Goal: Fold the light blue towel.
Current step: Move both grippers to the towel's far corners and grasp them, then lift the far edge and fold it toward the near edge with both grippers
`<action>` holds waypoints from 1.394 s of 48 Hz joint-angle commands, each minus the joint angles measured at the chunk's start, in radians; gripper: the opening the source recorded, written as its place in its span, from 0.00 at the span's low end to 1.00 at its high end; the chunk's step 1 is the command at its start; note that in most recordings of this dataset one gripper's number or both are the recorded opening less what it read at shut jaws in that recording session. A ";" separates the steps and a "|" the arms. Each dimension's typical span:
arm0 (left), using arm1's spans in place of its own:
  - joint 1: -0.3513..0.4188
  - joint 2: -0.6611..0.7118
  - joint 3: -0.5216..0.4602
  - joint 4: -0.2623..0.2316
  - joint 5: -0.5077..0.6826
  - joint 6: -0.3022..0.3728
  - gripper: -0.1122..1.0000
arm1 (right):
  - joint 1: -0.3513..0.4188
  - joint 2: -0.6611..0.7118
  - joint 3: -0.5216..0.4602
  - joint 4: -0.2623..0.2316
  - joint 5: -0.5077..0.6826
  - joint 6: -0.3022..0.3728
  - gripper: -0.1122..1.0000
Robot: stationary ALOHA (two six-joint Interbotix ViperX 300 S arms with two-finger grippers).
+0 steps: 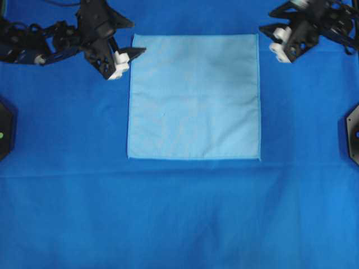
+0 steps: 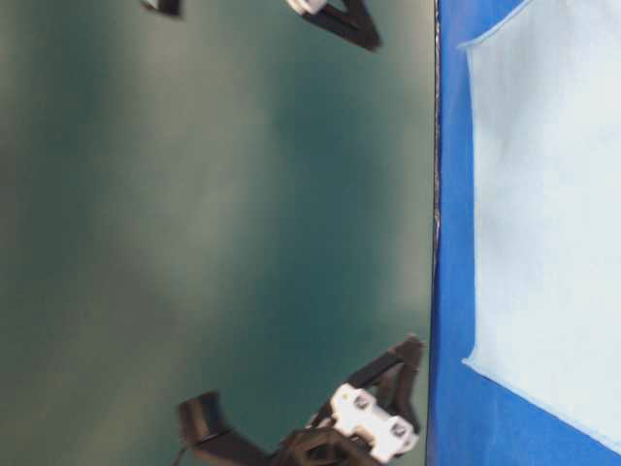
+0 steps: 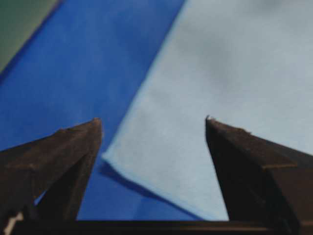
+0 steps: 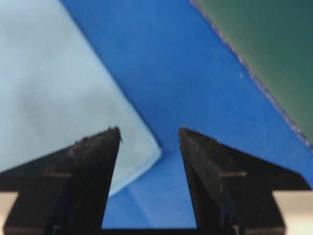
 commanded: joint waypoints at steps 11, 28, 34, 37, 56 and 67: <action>0.052 0.156 -0.086 0.000 -0.014 0.015 0.82 | -0.014 0.238 -0.123 -0.029 0.000 0.000 0.61; 0.089 0.238 -0.129 0.000 0.005 0.057 0.79 | -0.037 0.337 -0.141 -0.031 0.003 -0.002 0.60; 0.084 0.239 -0.138 0.000 0.054 0.081 0.61 | -0.037 0.336 -0.140 -0.034 0.005 -0.002 0.57; 0.077 0.239 -0.143 0.000 0.077 0.106 0.45 | -0.034 0.336 -0.140 -0.037 0.014 -0.002 0.51; 0.063 0.221 -0.163 0.000 0.153 0.129 0.10 | -0.029 0.327 -0.144 -0.038 0.061 -0.002 0.11; 0.060 0.133 -0.170 0.000 0.215 0.133 0.10 | -0.029 0.241 -0.135 -0.040 0.067 0.000 0.11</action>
